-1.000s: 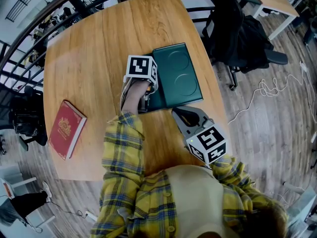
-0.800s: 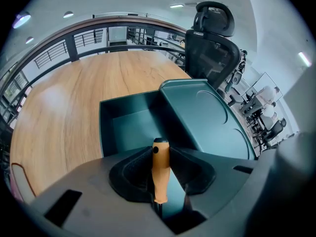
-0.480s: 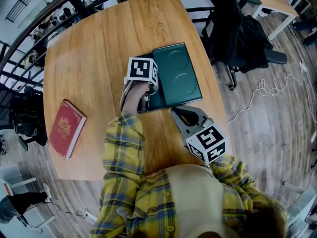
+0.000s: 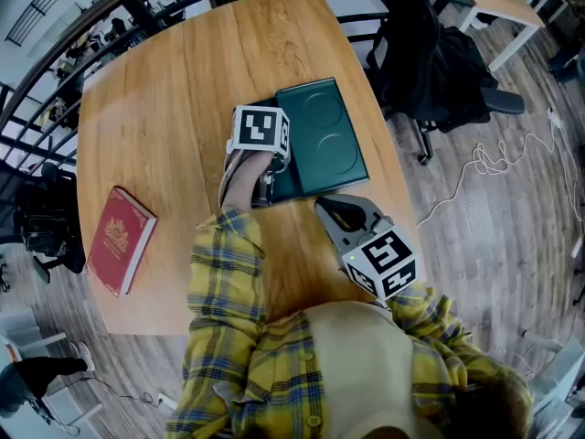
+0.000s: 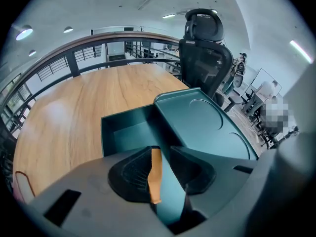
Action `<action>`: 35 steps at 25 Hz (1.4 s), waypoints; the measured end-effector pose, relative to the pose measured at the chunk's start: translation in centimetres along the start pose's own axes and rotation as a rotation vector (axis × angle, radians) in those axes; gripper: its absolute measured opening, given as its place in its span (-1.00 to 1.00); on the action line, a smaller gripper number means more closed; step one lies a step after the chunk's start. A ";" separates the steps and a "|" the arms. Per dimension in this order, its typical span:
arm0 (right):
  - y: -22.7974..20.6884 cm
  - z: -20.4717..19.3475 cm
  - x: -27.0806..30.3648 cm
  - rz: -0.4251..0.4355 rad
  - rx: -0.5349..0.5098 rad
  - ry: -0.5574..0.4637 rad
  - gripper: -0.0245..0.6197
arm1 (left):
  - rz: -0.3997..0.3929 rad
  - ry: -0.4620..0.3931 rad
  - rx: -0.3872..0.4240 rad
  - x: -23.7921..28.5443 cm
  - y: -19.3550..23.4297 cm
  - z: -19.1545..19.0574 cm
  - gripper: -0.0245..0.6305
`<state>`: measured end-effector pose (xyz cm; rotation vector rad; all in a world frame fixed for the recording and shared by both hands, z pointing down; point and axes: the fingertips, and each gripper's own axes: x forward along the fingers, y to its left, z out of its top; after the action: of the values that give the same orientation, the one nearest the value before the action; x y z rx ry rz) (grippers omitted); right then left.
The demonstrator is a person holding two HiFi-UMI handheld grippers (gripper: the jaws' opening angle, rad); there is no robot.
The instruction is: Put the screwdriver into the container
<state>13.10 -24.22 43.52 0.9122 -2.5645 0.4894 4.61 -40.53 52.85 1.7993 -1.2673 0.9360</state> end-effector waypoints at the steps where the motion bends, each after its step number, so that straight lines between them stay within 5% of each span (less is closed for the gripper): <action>1: 0.0 0.0 0.0 0.001 -0.001 0.001 -0.72 | -0.002 0.000 -0.001 -0.1 0.0 0.0 -0.58; 16: 0.6 -0.2 -0.2 -0.017 -0.005 0.001 -0.72 | -0.126 -0.165 -0.082 -4.9 0.3 0.3 -0.86; 35: 3.3 0.1 -1.0 -0.068 -0.022 -0.016 -0.72 | -0.188 -0.348 -0.009 -12.8 -1.2 -2.1 -0.88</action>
<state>11.69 -21.32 42.36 0.9951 -2.5383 0.4358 2.28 -32.94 42.51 2.0950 -1.2750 0.5268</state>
